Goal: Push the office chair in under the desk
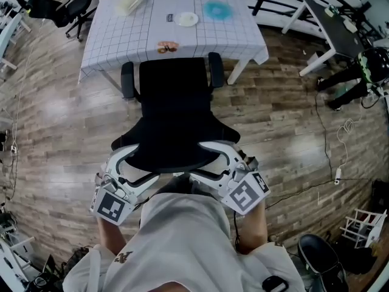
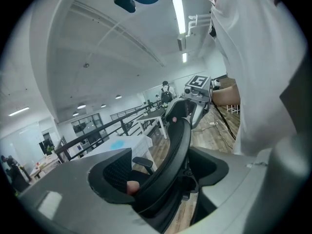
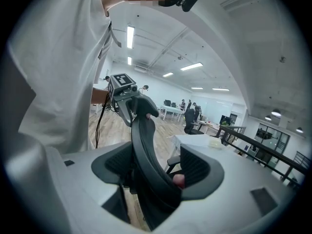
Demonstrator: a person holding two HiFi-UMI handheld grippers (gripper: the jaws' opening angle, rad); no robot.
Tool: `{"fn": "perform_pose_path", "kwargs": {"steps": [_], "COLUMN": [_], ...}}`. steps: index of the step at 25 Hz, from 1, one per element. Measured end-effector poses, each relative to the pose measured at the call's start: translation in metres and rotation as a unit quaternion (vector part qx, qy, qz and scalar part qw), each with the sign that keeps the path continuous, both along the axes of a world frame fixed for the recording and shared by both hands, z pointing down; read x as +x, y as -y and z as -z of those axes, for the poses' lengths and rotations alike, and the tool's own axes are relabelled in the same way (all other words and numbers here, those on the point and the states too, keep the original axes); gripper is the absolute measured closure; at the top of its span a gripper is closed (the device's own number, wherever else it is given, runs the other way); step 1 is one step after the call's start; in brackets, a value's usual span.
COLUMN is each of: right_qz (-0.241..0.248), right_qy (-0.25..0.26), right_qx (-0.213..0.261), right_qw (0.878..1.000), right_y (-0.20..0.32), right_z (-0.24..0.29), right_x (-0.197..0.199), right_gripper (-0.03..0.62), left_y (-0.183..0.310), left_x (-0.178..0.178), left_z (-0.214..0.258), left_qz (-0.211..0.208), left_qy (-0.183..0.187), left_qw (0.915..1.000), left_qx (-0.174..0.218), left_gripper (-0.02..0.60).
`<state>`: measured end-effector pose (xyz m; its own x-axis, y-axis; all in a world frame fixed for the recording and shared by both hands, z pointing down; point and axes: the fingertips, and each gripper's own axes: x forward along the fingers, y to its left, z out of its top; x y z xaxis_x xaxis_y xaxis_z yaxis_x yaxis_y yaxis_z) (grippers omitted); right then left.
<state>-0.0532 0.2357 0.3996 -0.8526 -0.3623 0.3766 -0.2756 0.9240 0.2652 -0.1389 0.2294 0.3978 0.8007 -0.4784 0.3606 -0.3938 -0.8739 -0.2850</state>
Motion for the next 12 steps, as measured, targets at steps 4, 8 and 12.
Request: {"fn": "perform_pose_path", "kwargs": {"steps": [4,8,12], "right_qz": [-0.003,0.0,0.006], "right_qy": [0.0,-0.003,-0.006], "right_qx": [0.0,0.0,-0.001], "right_qw": [1.0,1.0,1.0], "right_y": [0.01,0.022,0.031], "right_z": [-0.001,0.0,-0.001], "right_x": [0.003,0.009,0.016], "right_gripper": [0.278,0.276,0.276], "left_y": [0.009,0.022,0.029], "left_x": [0.004,0.008,0.016], "left_z": [-0.001,0.0,-0.002], "left_qz": [0.002,0.009,0.012], "left_qy": [-0.003,0.003,0.0], "left_qw": [1.0,1.0,0.9999], "left_qx": [0.001,-0.002,-0.004], "left_gripper": [0.209,0.209,0.209]}}
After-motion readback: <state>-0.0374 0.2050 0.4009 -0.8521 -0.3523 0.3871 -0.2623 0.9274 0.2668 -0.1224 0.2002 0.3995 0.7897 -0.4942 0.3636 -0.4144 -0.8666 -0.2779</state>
